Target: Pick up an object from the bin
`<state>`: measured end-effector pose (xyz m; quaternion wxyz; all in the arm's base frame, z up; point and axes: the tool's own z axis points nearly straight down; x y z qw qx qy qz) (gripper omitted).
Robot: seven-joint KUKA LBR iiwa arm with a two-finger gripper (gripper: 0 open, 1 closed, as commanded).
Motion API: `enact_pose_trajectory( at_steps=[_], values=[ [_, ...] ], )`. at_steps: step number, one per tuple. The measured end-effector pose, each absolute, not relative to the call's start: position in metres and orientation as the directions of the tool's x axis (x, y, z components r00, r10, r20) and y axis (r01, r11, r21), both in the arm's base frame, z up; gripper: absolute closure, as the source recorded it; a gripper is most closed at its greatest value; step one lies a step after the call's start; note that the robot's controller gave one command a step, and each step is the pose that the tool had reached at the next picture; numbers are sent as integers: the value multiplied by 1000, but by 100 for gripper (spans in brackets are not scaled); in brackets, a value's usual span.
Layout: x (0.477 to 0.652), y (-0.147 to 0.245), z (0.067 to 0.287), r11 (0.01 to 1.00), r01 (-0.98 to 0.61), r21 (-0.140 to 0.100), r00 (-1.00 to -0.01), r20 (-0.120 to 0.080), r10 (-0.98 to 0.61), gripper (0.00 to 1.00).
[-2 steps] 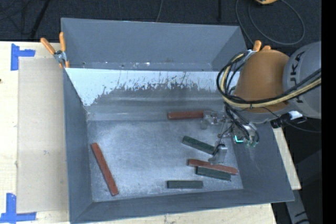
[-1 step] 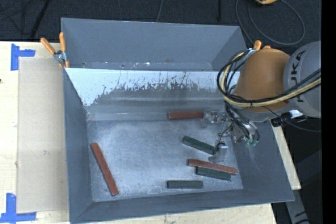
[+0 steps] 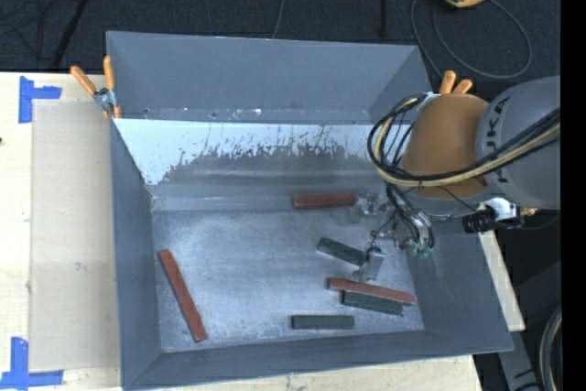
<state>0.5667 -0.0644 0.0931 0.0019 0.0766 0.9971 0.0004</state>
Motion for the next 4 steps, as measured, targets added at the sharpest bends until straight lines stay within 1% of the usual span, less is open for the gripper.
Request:
enact_pose_trajectory(
  at_steps=[1,2,3,4],
  values=[
    [566,-62,86,972,236,0,-972,3,236,0],
    [576,-67,96,867,499,1,-867,-1,499,0],
    [563,-64,71,827,563,-1,-827,1,563,0],
    [546,-47,70,856,517,0,-856,0,517,100]
  ],
)
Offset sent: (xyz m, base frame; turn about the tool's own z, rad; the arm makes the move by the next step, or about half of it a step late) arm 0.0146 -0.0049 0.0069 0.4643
